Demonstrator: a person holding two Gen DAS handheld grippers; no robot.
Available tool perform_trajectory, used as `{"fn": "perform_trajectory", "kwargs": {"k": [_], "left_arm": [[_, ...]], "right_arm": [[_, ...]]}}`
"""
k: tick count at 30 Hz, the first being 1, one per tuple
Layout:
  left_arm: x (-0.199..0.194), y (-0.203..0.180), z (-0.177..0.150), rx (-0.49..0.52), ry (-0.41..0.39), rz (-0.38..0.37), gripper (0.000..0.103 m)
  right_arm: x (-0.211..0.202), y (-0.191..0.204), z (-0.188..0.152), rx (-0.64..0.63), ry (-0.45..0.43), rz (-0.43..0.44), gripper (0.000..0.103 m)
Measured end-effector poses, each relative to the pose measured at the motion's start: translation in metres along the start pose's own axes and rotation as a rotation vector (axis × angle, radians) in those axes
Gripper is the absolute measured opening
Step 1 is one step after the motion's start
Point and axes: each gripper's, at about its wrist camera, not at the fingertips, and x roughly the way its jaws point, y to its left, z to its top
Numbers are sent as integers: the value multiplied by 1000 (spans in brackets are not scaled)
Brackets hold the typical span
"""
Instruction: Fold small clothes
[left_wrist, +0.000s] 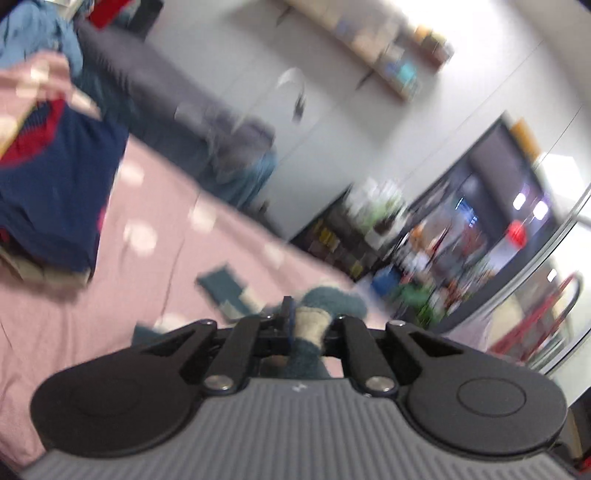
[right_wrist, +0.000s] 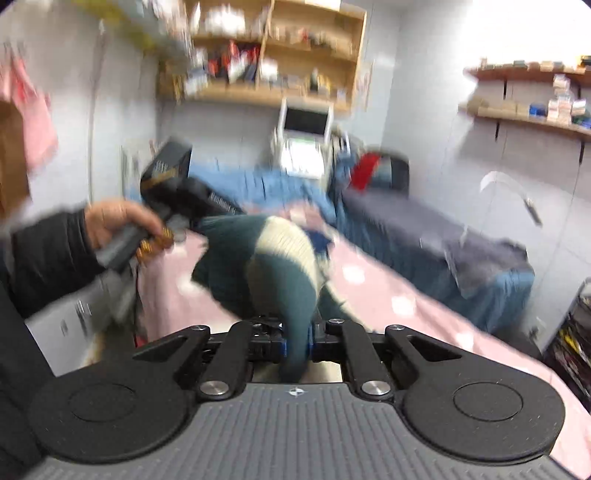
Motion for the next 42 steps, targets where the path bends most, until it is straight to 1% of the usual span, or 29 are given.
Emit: {"fn": "perform_trajectory", "kwargs": {"k": [2,4,5,7,8,9,10,11,13,14,16,19,20,22,23,24,25,26,27,28,29,30,32,34,35,36,40,41,42], "left_arm": [[-42,-16,12,-2,-113,-42,6],[-82,-42,21,73,-214,-2,6],[-95,-55,25,115,-246,9,6],[-114,-82,34,169,-296,1,6],[-119,-97,37,207,-324,7,6],[-120,-111,41,254,-351,19,6],[-118,-126,44,289,-387,31,6],[-112,-137,49,317,-401,30,6],[-82,-152,58,379,-369,42,6],[-60,-154,62,379,-330,46,6],[-4,-144,68,353,-249,73,6],[89,-109,69,309,-152,190,7],[121,-96,67,295,-122,220,7],[181,-77,64,309,-97,328,7],[211,-66,62,323,-67,388,10],[240,-56,57,333,-12,444,26],[267,-41,52,319,76,499,41],[287,-27,42,297,168,528,67],[298,-15,31,286,218,516,75],[302,-5,20,276,229,499,75],[300,5,7,262,231,500,77],[298,15,-6,253,246,503,84],[289,32,-33,237,290,504,89],[274,44,-58,241,330,513,89],[266,46,-71,253,341,517,89],[255,46,-83,267,342,525,89],[219,29,-126,353,360,498,90],[213,23,-136,376,371,495,92],[208,20,-143,396,381,487,93]], "right_arm": [[-17,7,14,-20,-78,-1,15],[-33,9,25,-26,-163,14,15],[-44,7,30,-17,-209,25,14],[-52,-4,37,-13,-282,41,14],[-58,-7,43,-30,-324,16,14],[-55,-15,47,-46,-340,-10,14],[-55,-23,51,-41,-356,-37,14],[-49,-35,50,-25,-363,-65,14],[-39,-56,51,-12,-331,-154,14],[-30,-69,49,-1,-305,-193,14],[-7,-100,42,76,-231,-222,14],[39,-131,25,42,-91,-369,15],[59,-145,19,47,-57,-397,15],[100,-183,3,179,26,-405,22],[123,-200,-6,225,67,-415,34],[140,-211,-16,259,87,-439,43],[150,-217,-29,289,111,-470,54],[156,-219,-42,314,147,-511,79],[158,-219,-52,339,170,-554,98],[154,-216,-63,360,175,-569,103],[147,-210,-73,371,174,-548,103],[143,-206,-84,374,191,-522,103],[132,-190,-107,376,268,-522,103],[116,-173,-126,400,323,-490,96],[106,-163,-133,412,336,-466,89],[97,-153,-138,420,353,-451,87],[64,-115,-155,392,457,-457,77],[57,-108,-157,373,485,-463,72],[48,-99,-159,358,508,-469,72]]}}
